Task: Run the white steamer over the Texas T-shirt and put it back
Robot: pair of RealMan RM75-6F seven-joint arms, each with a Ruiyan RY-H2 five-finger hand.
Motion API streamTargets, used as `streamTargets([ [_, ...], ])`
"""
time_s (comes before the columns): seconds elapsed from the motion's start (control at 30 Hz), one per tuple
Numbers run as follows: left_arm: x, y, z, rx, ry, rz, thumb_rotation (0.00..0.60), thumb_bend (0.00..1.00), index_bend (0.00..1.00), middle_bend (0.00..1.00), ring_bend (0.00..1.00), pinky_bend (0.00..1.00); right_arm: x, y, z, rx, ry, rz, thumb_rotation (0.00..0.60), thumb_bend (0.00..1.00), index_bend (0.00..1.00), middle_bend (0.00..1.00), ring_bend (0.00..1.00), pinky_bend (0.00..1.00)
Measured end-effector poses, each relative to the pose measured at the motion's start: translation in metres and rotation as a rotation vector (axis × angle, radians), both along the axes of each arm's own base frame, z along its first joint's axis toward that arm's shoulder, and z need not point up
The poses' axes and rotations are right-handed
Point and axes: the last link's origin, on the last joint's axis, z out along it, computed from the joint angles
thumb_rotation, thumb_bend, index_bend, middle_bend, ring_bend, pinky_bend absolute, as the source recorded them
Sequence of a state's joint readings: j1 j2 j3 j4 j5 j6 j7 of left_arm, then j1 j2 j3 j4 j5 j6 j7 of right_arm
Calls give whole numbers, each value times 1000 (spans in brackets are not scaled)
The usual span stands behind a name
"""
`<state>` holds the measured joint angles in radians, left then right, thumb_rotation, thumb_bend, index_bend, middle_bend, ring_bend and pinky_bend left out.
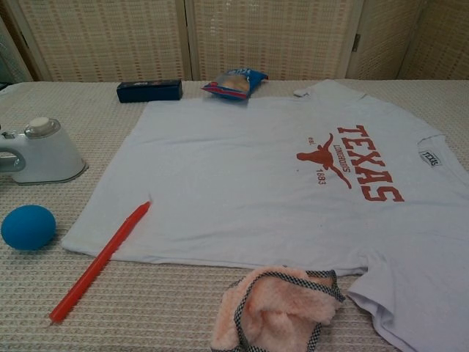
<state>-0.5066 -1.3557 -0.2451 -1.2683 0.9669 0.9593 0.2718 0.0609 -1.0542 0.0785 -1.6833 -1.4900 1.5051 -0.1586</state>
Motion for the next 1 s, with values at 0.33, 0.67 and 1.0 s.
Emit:
streamTargets([
  [0.33,2,20,-15,-1,41,-6,600,288,535,488,379,308,-3,0,-1,9,-4,-22,600,0,26,123,104,220],
  [0.67,4,23,-30,-18,12,-2,600,347,669,611,476,388,-6,1,-2,9,-5,-34,600,0,27,124,105,219],
  [1.0,3,27,-41,-11,-74,-25,600,430,841,869,723,633,-8,1,-6,33,-9,-51,600,0,36,126,121,222],
])
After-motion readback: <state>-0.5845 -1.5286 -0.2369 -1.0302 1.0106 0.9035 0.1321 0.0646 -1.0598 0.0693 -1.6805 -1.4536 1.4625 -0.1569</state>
